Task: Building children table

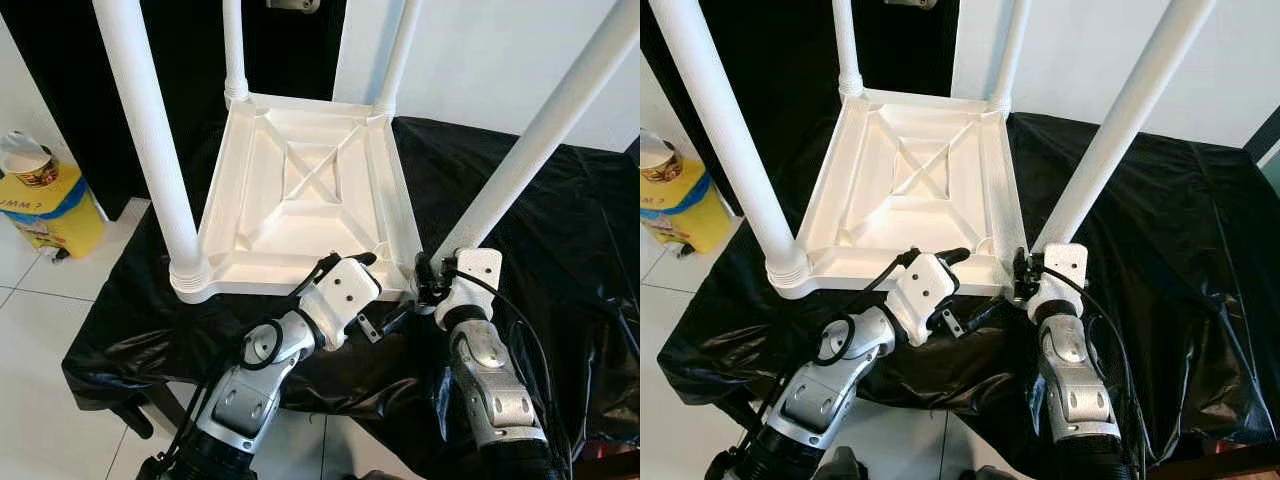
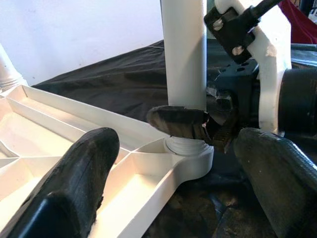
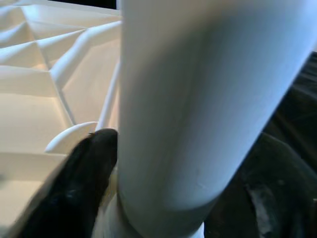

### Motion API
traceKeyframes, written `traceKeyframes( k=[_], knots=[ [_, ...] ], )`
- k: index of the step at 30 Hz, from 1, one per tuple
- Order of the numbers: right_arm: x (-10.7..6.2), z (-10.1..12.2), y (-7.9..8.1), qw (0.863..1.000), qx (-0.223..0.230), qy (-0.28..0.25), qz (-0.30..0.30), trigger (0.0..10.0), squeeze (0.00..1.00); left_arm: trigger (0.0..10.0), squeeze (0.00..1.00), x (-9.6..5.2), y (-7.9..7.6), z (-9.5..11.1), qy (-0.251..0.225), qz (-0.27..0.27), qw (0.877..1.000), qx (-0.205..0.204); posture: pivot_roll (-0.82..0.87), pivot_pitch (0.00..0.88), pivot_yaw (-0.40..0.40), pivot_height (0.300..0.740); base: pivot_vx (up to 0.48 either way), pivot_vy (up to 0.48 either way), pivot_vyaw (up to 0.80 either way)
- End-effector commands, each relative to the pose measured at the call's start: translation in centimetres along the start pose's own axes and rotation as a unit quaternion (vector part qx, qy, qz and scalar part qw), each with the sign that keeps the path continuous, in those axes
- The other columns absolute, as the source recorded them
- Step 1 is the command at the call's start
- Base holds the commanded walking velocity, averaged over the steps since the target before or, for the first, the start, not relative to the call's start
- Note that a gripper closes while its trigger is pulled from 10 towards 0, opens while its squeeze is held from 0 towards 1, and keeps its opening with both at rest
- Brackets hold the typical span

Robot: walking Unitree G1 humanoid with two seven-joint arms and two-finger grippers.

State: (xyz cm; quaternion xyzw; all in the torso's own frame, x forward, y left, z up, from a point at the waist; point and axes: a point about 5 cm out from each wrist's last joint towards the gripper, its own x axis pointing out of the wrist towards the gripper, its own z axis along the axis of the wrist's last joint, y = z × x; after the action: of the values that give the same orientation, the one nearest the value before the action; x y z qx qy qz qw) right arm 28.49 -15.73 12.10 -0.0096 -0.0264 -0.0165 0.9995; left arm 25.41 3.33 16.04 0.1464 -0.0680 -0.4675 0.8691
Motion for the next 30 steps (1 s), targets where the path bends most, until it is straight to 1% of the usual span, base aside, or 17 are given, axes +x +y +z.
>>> traceKeyframes(
  k=[1, 2, 3, 5, 6, 8, 9, 10, 12, 14, 15, 16, 17, 18, 20, 25, 30],
  knots=[
    [-0.1, 0.5, -0.8, 1.0, -0.003, -0.016, 0.008, 10.0, 1.0, 10.0, 0.0, -0.1, 0.0, -0.1, 0.004, 0.022, 1.0, 0.003, 0.15, 0.054, -0.152, 0.74, 0.0, 0.0, 0.0],
    [-0.1, 0.5, -0.8, 1.0, -0.003, -0.016, 0.008, 10.0, 1.0, 10.0, 0.0, -0.1, 0.0, -0.1, 0.004, 0.022, 1.0, 0.003, 0.15, 0.054, -0.152, 0.74, 0.0, 0.0, 0.0],
    [-0.1, 0.9, -1.0, 0.998, 0.001, -0.027, 0.049, 10.0, 0.39, 10.0, 0.0, -0.1, 0.1, -0.1, 0.005, 0.023, 1.0, 0.003, 0.15, 0.055, -0.148, 0.74, 0.0, 0.0, 0.0],
    [-0.1, 0.9, -1.0, 0.998, 0.001, -0.027, 0.049, 10.0, 0.39, 10.0, 0.0, -0.1, 0.1, -0.1, 0.005, 0.023, 1.0, 0.003, 0.15, 0.055, -0.148, 0.74, 0.0, 0.0, 0.0],
    [-0.2, 1.1, -1.0, 0.996, 0.004, -0.032, 0.078, 10.0, 0.0, 10.0, 0.0, -0.1, 0.1, -0.1, 0.005, 0.023, 1.0, 0.004, 0.15, 0.056, -0.147, 0.74, 0.0, 0.0, 0.0],
    [-0.4, 1.4, -0.9, 0.991, 0.005, -0.04, 0.129, 10.0, 0.0, 10.0, 0.0, -0.2, 0.2, -0.2, 0.006, 0.022, 1.0, 0.004, 0.14, 0.055, -0.142, 0.74, 0.0, 0.0, 0.0],
    [-0.4, 1.4, -0.9, 0.991, 0.005, -0.04, 0.129, 10.0, 0.0, 10.0, 0.0, -0.2, 0.2, -0.2, 0.006, 0.022, 1.0, 0.004, 0.14, 0.055, -0.142, 0.74, 0.0, 0.0, 0.0],
    [-0.4, 1.5, -1.0, 0.988, 0.003, -0.042, 0.149, 10.0, 0.0, 10.0, 0.0, -0.2, 0.2, -0.2, 0.006, 0.021, 1.0, 0.005, 0.14, 0.055, -0.14, 0.74, 0.0, 0.0, 0.0],
    [-0.4, 1.5, -1.0, 0.988, 0.003, -0.042, 0.149, 10.0, 0.0, 10.0, 0.0, -0.2, 0.2, -0.2, 0.006, 0.021, 1.0, 0.005, 0.14, 0.055, -0.14, 0.74, 0.0, 0.0, 0.0],
    [-0.2, 1.7, -1.2, 0.979, -0.005, -0.043, 0.199, 10.0, 0.0, 10.0, 0.0, -0.2, 0.4, -0.2, 0.007, 0.019, 1.0, 0.007, 0.14, 0.055, -0.13, 0.74, 0.0, 0.0, 0.0],
    [-0.2, 1.7, -1.2, 0.979, -0.005, -0.043, 0.199, 10.0, 0.0, 10.0, 0.0, -0.2, 0.4, -0.2, 0.007, 0.019, 1.0, 0.007, 0.14, 0.055, -0.13, 0.74, 0.0, 0.0, 0.0],
    [-0.1, 1.8, -1.4, 0.973, -0.012, -0.042, 0.225, 10.0, 0.0, 10.0, 0.0, -0.3, 0.4, -0.2, 0.007, 0.018, 1.0, 0.008, 0.14, 0.056, -0.126, 0.74, 0.0, 0.0, 0.0],
    [-0.1, 1.8, -1.4, 0.973, -0.012, -0.042, 0.225, 10.0, 0.0, 10.0, 0.0, -0.3, 0.4, -0.2, 0.007, 0.018, 1.0, 0.008, 0.14, 0.056, -0.126, 0.74, 0.0, 0.0, 0.0],
    [0.1, 1.8, -1.4, 0.968, -0.017, -0.039, 0.248, 10.0, 0.0, 10.0, 0.0, -0.3, 0.4, -0.2, 0.008, 0.016, 1.0, 0.009, 0.13, 0.056, -0.123, 0.74, 0.0, 0.0, 0.0],
    [0.3, 1.7, -1.5, 0.961, -0.026, -0.035, 0.273, 10.0, 0.0, 10.0, 0.0, -0.2, 0.4, -0.2, 0.008, 0.015, 1.0, 0.009, 0.13, 0.056, -0.121, 0.74, 0.0, 0.0, 0.0],
    [0.9, 1.6, -1.6, 0.954, -0.041, -0.031, 0.294, 10.0, 0.0, 10.0, 0.0, -0.1, 0.6, -0.1, 0.007, 0.013, 1.0, 0.01, 0.13, 0.059, -0.114, 0.74, 0.0, 0.0, 0.0],
    [1.4, 1.2, -2.0, 0.954, -0.044, -0.024, 0.295, 10.0, 0.0, 10.0, 0.0, -0.1, 0.6, -0.1, 0.006, 0.011, 1.0, 0.011, 0.13, 0.061, -0.112, 0.74, 0.0, 0.0, 0.0]
  ],
)
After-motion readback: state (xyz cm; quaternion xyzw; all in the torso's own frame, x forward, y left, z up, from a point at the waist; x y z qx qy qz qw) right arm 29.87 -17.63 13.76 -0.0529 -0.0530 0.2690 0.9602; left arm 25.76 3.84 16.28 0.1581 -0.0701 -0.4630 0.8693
